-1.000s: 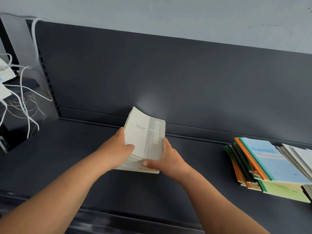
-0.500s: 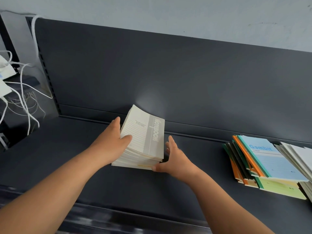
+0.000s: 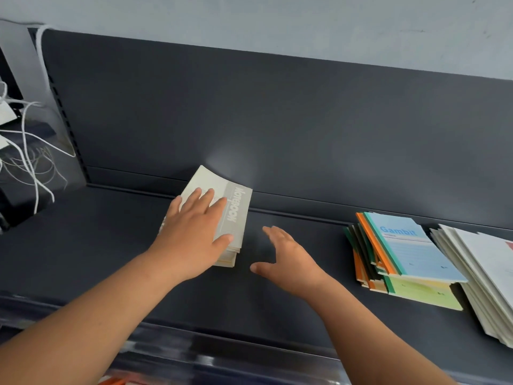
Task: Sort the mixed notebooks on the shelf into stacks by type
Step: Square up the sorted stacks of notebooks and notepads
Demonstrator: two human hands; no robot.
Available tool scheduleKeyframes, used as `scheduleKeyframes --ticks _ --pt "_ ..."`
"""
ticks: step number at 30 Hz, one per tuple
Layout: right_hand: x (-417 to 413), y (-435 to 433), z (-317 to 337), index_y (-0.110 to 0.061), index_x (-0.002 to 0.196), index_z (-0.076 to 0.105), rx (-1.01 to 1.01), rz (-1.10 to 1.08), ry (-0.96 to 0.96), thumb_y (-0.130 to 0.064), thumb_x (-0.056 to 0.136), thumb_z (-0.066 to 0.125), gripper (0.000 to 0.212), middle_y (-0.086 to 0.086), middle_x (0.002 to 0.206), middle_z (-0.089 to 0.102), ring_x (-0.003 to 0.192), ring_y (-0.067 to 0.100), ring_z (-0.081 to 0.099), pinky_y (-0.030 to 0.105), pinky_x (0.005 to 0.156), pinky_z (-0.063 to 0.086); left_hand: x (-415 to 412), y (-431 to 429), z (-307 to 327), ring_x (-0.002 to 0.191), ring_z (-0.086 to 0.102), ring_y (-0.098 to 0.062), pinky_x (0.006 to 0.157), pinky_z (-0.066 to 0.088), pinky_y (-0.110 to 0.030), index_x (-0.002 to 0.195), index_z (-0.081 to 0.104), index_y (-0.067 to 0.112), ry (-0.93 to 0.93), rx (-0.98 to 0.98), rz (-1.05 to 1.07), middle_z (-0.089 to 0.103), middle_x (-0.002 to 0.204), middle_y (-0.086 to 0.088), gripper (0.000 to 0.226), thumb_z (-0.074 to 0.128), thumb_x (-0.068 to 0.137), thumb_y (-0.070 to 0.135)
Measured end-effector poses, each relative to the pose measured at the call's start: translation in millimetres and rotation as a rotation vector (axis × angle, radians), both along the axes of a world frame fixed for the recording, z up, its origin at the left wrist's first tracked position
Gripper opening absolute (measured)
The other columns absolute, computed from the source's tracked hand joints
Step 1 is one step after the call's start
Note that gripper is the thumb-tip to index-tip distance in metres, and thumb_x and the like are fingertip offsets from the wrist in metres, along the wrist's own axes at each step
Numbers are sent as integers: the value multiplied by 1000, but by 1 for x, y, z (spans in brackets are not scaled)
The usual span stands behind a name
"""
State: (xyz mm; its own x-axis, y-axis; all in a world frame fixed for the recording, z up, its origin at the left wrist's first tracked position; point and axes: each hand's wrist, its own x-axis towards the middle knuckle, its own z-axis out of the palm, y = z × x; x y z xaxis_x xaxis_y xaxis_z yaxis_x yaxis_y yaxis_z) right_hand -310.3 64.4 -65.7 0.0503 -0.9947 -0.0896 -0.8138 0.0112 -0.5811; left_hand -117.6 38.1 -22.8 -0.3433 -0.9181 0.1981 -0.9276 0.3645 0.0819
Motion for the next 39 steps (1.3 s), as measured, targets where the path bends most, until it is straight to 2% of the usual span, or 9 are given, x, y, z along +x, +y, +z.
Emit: scheduleKeyframes --ticks 4,9,13,18,22,29,34,37,39 --pt "-20 15 4 -25 155 22 -71 17 128 -38 91 64 77 -4 164 10 150 18 12 38 121 20 -19 10 -6 149 0 -20 120 0 -41 153 13 25 -19 8 -13 9 162 0 70 40 95 54" --pt "-43 36 6 -26 154 24 -144 12 206 -37 94 60 71 -5 164 14 151 20 12 40 122 19 -42 26 -13 149 6 -21 120 3 -40 152 18 26 -29 -8 -25 16 161 0 69 41 94 56" --pt "-53 59 9 -27 153 26 -178 -16 191 -36 95 60 68 -6 163 16 150 18 16 36 120 23 -57 41 -14 149 4 -19 120 2 -40 152 16 26 -45 -2 -68 15 161 1 70 40 94 56" --pt "-59 88 16 -29 153 27 -233 -71 163 -37 95 60 67 -8 161 23 144 15 31 30 112 34 -73 50 -10 149 6 -19 121 5 -38 153 16 25 -41 -32 -148 14 161 0 70 42 94 55" --pt "-65 113 26 -26 150 33 -239 -123 164 -35 94 61 64 -7 157 33 140 13 37 25 110 33 -81 59 -7 149 10 -20 120 10 -35 153 16 24 -20 0 -221 15 161 -1 74 46 93 55" --pt "-92 150 44 -23 144 43 -267 -268 185 -32 93 63 56 -5 149 44 132 15 44 28 104 38 -97 74 -8 147 16 -19 117 17 -34 153 19 22 44 64 -289 19 160 -2 73 47 93 54" --pt "-135 166 48 -28 142 46 -281 -431 105 -34 94 61 51 -5 146 49 128 16 48 32 98 45 -126 90 -1 141 30 -15 112 28 -33 151 26 24 274 279 -227 26 157 5 66 45 95 51" --pt "-168 158 54 -21 138 50 -283 -555 -118 -32 94 61 47 -1 139 56 123 17 54 30 91 46 -156 83 6 139 34 -17 109 30 -35 150 27 25 428 442 -138 30 156 5 65 40 95 56" --pt "-185 148 57 -15 124 57 -239 -611 -252 -29 95 59 32 5 124 62 114 25 58 36 86 47 -179 77 5 139 35 -19 107 31 -37 150 30 25 578 580 -49 33 154 4 68 40 93 61"
